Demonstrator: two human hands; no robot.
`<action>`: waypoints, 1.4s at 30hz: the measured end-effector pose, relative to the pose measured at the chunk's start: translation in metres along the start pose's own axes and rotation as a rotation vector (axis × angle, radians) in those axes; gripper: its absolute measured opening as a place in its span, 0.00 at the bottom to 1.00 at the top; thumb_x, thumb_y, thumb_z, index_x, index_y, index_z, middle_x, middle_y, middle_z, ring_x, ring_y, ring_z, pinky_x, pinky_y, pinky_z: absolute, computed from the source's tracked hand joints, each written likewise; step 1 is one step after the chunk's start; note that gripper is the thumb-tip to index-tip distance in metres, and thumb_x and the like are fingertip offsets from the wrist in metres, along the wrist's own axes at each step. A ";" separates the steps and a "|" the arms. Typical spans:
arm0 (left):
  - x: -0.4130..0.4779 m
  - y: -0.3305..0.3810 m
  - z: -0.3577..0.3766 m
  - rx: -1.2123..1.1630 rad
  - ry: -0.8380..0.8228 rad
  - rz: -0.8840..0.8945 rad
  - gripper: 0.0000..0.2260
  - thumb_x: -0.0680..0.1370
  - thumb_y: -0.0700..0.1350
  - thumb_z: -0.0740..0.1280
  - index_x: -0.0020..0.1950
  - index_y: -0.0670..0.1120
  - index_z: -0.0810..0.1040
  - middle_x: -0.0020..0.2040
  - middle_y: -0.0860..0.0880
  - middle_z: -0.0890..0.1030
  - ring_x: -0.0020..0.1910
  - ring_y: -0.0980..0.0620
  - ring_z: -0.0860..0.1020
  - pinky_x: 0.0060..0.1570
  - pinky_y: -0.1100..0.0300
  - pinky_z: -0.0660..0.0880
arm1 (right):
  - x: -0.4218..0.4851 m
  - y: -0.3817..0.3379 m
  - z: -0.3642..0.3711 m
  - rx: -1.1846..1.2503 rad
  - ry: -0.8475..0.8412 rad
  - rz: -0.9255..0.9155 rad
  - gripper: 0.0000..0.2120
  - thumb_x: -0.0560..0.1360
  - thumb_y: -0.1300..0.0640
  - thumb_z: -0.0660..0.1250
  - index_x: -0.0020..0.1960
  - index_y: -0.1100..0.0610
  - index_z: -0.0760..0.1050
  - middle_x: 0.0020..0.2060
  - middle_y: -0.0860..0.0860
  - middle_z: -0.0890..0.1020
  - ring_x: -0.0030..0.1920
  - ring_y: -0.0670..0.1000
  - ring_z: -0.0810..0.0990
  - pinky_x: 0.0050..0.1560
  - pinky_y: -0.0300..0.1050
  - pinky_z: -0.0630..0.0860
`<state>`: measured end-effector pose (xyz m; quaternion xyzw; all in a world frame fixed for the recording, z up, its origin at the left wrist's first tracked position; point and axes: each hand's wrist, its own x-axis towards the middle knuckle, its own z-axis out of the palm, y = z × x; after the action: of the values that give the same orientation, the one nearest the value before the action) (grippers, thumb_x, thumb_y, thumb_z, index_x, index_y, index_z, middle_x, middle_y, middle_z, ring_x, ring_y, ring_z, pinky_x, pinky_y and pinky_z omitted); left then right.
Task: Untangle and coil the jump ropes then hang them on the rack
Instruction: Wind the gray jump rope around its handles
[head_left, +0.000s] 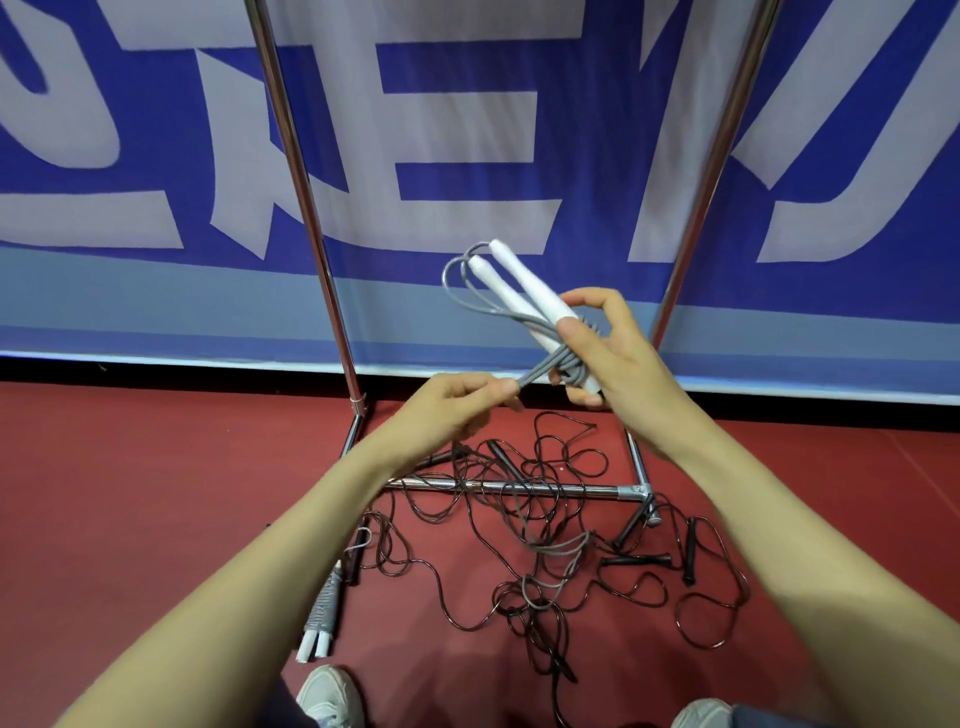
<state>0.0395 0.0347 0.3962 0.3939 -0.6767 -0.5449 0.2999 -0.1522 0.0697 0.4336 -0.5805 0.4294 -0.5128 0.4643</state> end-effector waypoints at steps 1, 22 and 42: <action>0.000 -0.001 -0.007 0.059 -0.037 0.010 0.17 0.74 0.57 0.65 0.47 0.45 0.83 0.29 0.54 0.66 0.31 0.55 0.63 0.34 0.62 0.61 | -0.002 -0.002 0.000 0.019 -0.045 -0.005 0.07 0.81 0.56 0.60 0.58 0.48 0.69 0.35 0.59 0.72 0.28 0.44 0.74 0.24 0.36 0.62; -0.008 0.018 0.017 0.569 0.190 0.167 0.05 0.72 0.47 0.75 0.42 0.46 0.85 0.33 0.54 0.79 0.32 0.61 0.75 0.33 0.70 0.67 | -0.014 0.024 -0.004 -0.974 -0.498 0.217 0.17 0.78 0.44 0.64 0.64 0.45 0.65 0.33 0.48 0.71 0.32 0.46 0.69 0.35 0.42 0.65; 0.004 -0.002 0.027 0.870 0.224 0.064 0.11 0.78 0.53 0.67 0.43 0.47 0.81 0.34 0.48 0.81 0.35 0.48 0.80 0.39 0.55 0.76 | 0.009 0.039 -0.032 -1.338 -0.333 0.327 0.22 0.79 0.45 0.62 0.70 0.50 0.62 0.59 0.56 0.77 0.55 0.59 0.77 0.55 0.52 0.73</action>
<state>0.0152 0.0448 0.3877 0.5187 -0.8181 -0.1543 0.1947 -0.1837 0.0504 0.3984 -0.7401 0.6573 0.0331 0.1385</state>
